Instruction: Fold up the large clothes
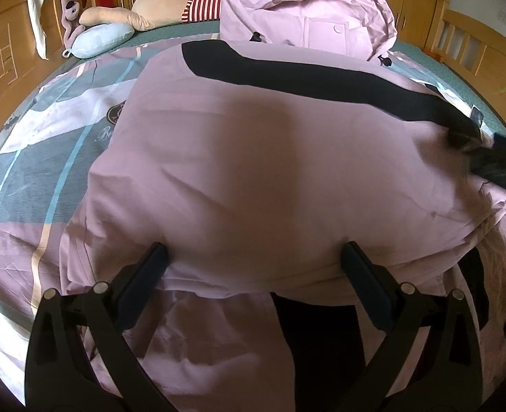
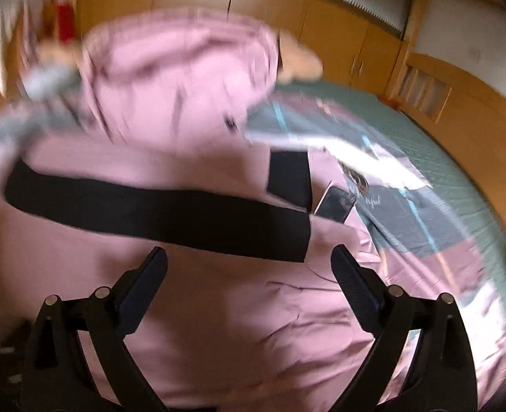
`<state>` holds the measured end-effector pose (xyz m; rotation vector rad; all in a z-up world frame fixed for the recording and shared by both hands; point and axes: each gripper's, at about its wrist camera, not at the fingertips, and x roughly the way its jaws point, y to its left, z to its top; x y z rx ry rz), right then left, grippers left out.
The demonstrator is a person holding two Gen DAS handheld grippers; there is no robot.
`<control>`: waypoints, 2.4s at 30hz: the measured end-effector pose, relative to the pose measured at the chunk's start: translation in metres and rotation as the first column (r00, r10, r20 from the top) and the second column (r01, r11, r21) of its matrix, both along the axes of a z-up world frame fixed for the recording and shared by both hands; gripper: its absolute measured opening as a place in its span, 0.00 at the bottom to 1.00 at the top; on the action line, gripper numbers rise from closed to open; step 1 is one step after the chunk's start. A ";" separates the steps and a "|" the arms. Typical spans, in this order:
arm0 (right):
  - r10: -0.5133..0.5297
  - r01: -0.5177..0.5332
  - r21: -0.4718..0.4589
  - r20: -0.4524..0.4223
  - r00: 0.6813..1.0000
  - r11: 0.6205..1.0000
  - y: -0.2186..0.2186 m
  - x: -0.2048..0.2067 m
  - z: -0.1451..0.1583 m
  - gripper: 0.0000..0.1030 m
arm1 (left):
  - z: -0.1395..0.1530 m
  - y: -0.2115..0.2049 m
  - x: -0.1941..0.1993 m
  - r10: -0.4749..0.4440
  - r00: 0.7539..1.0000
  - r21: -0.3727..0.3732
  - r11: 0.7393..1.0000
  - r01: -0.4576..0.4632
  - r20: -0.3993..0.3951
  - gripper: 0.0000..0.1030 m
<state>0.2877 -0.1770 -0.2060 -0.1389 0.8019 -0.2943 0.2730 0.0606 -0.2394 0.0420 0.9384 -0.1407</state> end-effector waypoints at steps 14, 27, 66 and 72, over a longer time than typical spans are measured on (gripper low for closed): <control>0.007 -0.007 0.110 0.005 1.000 0.994 -0.023 0.010 -0.037 0.99 | 0.017 0.029 0.001 0.122 0.992 -0.104 0.988 -0.116 0.045 0.98; 0.021 -0.040 0.108 0.172 0.985 0.993 0.018 -0.007 0.027 0.96 | 0.017 0.054 -0.003 0.211 0.977 -0.273 0.942 -0.196 0.025 0.98; 0.052 -0.047 0.136 -0.036 0.998 0.990 -0.004 -0.014 -0.025 0.95 | 0.009 0.019 0.002 0.177 0.984 -0.020 0.984 -0.177 -0.009 0.98; 0.049 -0.040 0.236 -0.034 0.998 0.971 -0.011 -0.036 -0.012 0.95 | 0.021 0.018 -0.004 0.166 0.985 -0.056 0.984 -0.168 -0.041 0.98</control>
